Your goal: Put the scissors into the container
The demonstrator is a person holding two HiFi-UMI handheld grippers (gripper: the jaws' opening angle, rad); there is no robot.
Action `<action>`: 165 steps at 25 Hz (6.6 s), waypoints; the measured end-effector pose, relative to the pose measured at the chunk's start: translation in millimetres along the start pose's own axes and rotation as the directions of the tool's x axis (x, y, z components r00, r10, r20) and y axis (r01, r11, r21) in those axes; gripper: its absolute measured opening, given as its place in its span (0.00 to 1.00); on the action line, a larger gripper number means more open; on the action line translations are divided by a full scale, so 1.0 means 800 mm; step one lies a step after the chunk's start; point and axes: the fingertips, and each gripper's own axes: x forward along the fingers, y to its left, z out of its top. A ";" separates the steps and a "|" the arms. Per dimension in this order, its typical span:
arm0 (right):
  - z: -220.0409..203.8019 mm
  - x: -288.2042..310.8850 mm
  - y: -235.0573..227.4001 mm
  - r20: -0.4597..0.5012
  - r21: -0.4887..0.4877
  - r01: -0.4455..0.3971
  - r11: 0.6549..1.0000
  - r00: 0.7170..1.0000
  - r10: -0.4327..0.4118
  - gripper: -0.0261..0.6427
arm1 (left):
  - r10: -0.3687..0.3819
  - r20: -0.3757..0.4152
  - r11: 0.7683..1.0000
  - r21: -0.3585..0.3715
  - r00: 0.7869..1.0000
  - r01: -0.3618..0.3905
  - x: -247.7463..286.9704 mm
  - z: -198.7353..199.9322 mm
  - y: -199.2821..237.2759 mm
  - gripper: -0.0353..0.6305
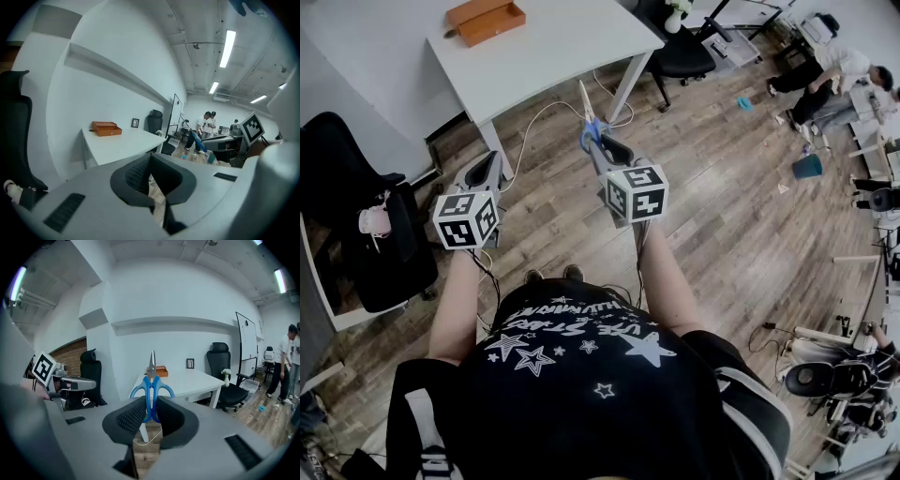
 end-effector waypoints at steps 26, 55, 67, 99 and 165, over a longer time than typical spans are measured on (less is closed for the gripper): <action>-0.013 0.048 0.076 -0.011 0.100 0.016 0.995 1.000 -0.015 0.19 | -0.033 -0.040 0.999 0.007 0.999 0.033 -0.040 -0.025 0.089 0.08; 0.118 0.407 -0.163 -0.020 0.069 -0.231 0.970 0.972 0.233 0.19 | 0.226 -0.064 0.973 -0.042 0.972 -0.229 0.282 0.089 0.221 0.08; 0.165 0.516 -0.270 -0.100 -0.063 -0.382 0.922 0.922 0.375 0.19 | 0.404 0.004 0.910 -0.110 0.915 -0.401 0.409 0.161 0.243 0.08; 0.226 0.734 -0.259 -0.204 -0.195 -0.426 0.883 0.898 0.389 0.19 | 0.445 -0.048 0.881 -0.159 0.894 -0.447 0.513 0.201 0.413 0.08; 0.183 1.122 -0.096 -0.673 -0.727 -0.686 -0.045 0.697 0.248 0.19 | 0.477 -0.187 0.788 -0.342 0.859 -0.512 0.604 0.160 0.729 0.08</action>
